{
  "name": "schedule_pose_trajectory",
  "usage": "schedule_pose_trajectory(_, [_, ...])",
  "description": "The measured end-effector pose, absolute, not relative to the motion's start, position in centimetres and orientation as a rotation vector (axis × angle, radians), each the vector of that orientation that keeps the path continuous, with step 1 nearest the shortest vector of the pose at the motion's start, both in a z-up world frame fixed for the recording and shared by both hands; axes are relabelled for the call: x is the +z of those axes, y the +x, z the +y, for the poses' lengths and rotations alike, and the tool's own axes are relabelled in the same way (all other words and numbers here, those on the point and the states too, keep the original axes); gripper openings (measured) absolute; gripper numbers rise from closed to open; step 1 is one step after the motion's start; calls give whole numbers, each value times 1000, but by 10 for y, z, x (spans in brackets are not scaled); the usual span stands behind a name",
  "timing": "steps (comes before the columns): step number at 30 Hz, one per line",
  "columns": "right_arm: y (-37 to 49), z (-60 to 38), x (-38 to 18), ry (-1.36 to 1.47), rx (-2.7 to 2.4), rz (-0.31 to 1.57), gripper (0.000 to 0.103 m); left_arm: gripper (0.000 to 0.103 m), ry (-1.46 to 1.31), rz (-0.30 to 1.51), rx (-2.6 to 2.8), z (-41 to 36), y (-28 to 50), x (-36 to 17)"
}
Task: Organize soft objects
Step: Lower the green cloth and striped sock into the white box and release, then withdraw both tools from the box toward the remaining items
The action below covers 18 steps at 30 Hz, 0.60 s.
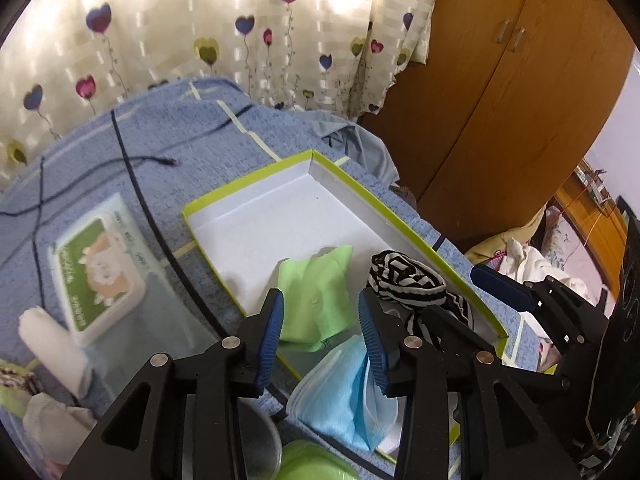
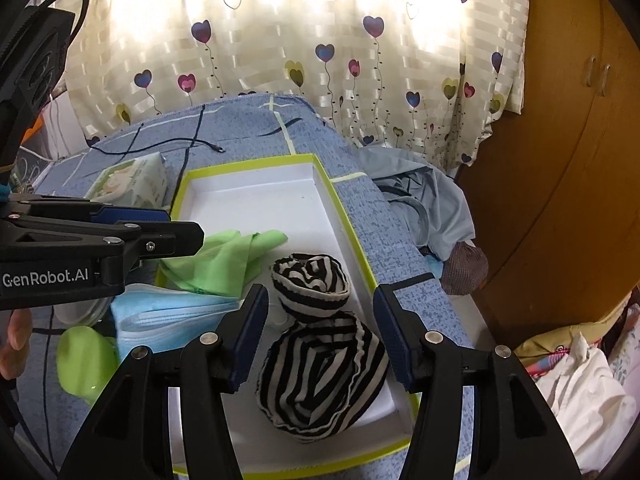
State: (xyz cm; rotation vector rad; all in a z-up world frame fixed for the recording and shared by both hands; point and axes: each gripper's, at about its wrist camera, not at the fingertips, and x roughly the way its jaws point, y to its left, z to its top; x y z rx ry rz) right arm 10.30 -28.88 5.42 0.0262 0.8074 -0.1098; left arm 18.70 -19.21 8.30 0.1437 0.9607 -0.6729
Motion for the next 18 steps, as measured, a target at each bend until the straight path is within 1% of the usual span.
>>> schedule_pose_trajectory(9, [90, -277, 67, 38, -91, 772, 56, 40, 130, 907, -664, -173, 159, 104])
schedule_pose_trajectory(18, [78, -261, 81, 43, -54, 733, 56, 40, 90, 865, -598, -137, 138, 120])
